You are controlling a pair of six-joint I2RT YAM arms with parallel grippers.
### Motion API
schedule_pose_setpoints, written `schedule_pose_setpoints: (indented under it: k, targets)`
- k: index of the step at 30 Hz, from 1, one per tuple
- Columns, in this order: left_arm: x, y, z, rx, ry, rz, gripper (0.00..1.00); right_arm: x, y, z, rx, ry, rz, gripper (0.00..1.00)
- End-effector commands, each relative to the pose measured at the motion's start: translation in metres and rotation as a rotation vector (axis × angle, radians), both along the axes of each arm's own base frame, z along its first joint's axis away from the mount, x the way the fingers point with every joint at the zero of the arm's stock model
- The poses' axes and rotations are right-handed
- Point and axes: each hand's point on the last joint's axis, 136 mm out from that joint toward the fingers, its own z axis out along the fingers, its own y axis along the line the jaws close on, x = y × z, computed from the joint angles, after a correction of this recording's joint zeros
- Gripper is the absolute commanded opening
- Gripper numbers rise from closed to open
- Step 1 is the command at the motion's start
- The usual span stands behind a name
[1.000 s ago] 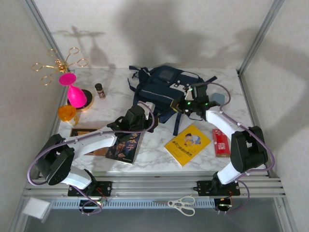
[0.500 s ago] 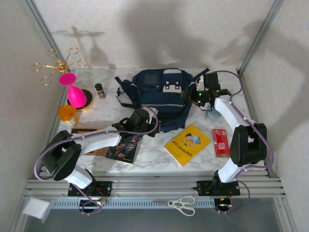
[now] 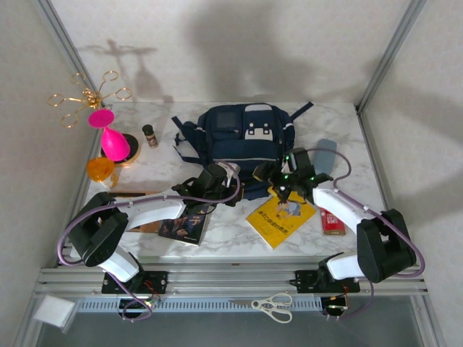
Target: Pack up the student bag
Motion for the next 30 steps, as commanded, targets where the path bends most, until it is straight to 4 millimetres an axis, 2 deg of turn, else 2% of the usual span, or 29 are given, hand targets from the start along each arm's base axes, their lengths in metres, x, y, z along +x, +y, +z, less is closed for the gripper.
schedule_pose_setpoints:
  k: [1, 4, 9, 13, 14, 16, 17, 19, 22, 25, 27, 30]
  targets:
    - [0.002, -0.016, 0.026, -0.057, -0.054, -0.055, 0.00, 0.017, 0.015, 0.024, 0.192, -0.001, -0.175, 0.84]
    - [0.001, -0.016, 0.026, -0.054, -0.058, -0.056, 0.00, 0.017, 0.015, 0.007, 0.266, 0.061, -0.292, 0.81]
    - [0.002, -0.019, 0.026, -0.061, -0.061, -0.065, 0.00, 0.036, 0.032, 0.006, 0.286, 0.043, -0.348, 0.72]
    - [0.005, -0.020, 0.027, -0.039, -0.066, -0.071, 0.00, 0.039, 0.027, -0.008, 0.266, 0.044, -0.397, 0.50]
    - [0.006, -0.019, 0.028, -0.032, -0.070, -0.068, 0.00, 0.041, 0.025, -0.008, 0.252, 0.033, -0.400, 0.46]
    - [0.008, -0.016, 0.032, -0.023, -0.083, -0.051, 0.00, 0.045, 0.020, -0.007, 0.199, 0.004, -0.383, 0.29]
    - [0.009, -0.014, 0.034, -0.018, -0.088, -0.042, 0.00, 0.046, 0.019, -0.005, 0.178, -0.011, -0.367, 0.24]
    - [0.014, -0.004, 0.038, 0.011, -0.103, 0.009, 0.00, 0.047, 0.013, 0.000, 0.127, -0.049, -0.330, 0.12]
    - [0.018, 0.017, 0.043, 0.062, -0.123, 0.076, 0.00, 0.050, -0.002, 0.011, 0.057, -0.123, -0.263, 0.00]
    - [0.027, 0.054, 0.038, 0.130, -0.098, 0.202, 0.00, 0.055, -0.029, 0.022, 0.002, -0.178, -0.211, 0.00]
    - [0.028, 0.069, 0.036, 0.133, -0.084, 0.210, 0.00, 0.063, -0.052, 0.030, 0.001, -0.225, -0.204, 0.00]
    - [0.024, 0.065, 0.034, 0.069, -0.081, 0.133, 0.00, 0.078, -0.071, 0.042, 0.014, -0.261, -0.151, 0.00]
